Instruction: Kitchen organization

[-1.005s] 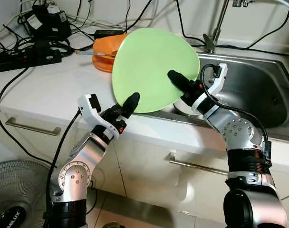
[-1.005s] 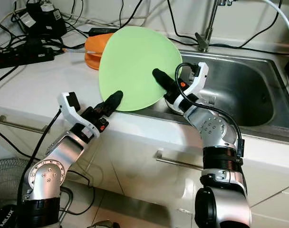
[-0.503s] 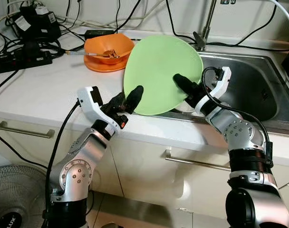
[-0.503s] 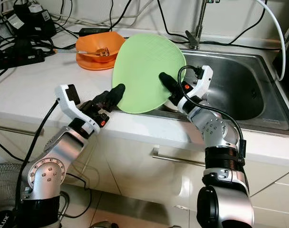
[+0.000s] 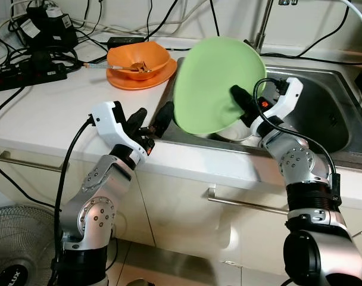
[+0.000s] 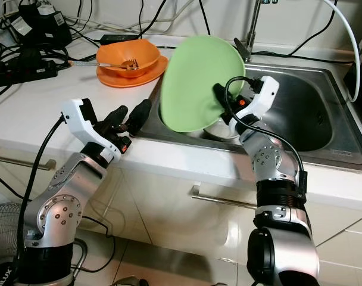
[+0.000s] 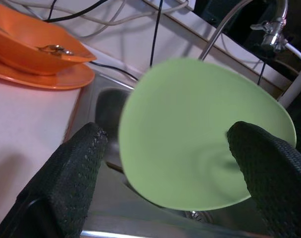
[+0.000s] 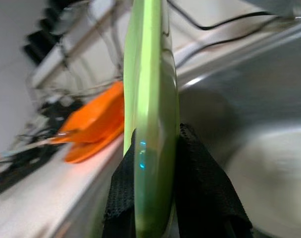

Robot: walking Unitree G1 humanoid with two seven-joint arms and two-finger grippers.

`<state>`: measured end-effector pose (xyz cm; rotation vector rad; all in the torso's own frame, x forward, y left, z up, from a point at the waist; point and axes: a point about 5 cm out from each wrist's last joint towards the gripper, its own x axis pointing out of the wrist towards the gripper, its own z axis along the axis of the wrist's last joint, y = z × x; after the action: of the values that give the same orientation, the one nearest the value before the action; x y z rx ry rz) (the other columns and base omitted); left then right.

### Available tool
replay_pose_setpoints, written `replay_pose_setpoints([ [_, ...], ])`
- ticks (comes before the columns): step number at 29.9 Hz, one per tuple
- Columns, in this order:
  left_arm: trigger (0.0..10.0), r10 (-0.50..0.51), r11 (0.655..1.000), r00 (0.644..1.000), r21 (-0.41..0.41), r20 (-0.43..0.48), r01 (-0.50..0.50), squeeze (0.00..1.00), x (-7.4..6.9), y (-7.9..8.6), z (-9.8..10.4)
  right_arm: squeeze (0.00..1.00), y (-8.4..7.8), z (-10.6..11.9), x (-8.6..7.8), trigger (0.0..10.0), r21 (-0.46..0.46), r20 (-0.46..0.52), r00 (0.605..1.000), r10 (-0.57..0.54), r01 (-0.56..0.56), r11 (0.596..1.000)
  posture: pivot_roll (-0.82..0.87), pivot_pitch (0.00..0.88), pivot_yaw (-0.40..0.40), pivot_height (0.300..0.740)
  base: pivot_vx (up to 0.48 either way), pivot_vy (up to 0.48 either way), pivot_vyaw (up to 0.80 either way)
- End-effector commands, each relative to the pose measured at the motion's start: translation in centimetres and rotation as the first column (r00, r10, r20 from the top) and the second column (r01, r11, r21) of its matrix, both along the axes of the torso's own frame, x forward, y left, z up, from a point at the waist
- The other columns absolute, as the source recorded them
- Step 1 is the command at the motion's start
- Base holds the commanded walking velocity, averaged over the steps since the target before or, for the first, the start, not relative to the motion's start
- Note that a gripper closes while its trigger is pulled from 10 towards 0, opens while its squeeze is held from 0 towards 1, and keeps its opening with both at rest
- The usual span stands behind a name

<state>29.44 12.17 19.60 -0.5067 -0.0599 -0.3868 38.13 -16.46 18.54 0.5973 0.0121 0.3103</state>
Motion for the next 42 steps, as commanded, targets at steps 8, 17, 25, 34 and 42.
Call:
replay_pose_setpoints([
  [8,10.0,0.0,0.996,1.0,0.089,-0.029,0.002,0.0,-0.6,-0.1,-0.4,0.0,-1.9,-0.1,1.0,10.0,-0.246,-0.009,0.986,-0.164,0.157,0.957,0.02,0.056,0.045,0.74,0.0,0.0,0.0],
  [17,10.0,0.004,0.975,0.999,0.224,-0.05,0.008,0.0,-0.6,0.1,-1.1,0.0,-1.9,-2.3,1.4,10.0,-0.448,-0.122,0.981,-0.148,0.079,0.89,0.03,0.067,0.047,0.74,0.0,0.0,0.0],
  [25,10.0,-0.004,0.967,0.998,0.253,-0.063,0.02,0.0,-1.1,0.2,-1.4,0.0,0.3,-2.9,1.8,10.0,-0.541,-0.186,0.982,0.004,-0.106,0.835,0.06,0.079,0.047,0.74,0.0,0.0,0.0],
  [34,10.0,0.002,0.963,0.998,0.269,-0.061,0.014,0.0,-1.5,0.6,-1.3,0.69,2.1,-3.0,2.0,10.0,-0.565,-0.203,0.977,0.067,-0.173,0.807,0.09,0.083,0.047,0.74,0.0,0.0,0.0],
  [42,10.0,0.008,0.961,0.998,0.277,-0.067,0.011,0.0,-1.4,0.8,-1.4,1.0,2.4,-3.6,1.8,10.0,-0.577,-0.225,0.97,0.088,-0.206,0.79,0.09,0.081,0.045,0.74,0.0,0.0,0.0],
])
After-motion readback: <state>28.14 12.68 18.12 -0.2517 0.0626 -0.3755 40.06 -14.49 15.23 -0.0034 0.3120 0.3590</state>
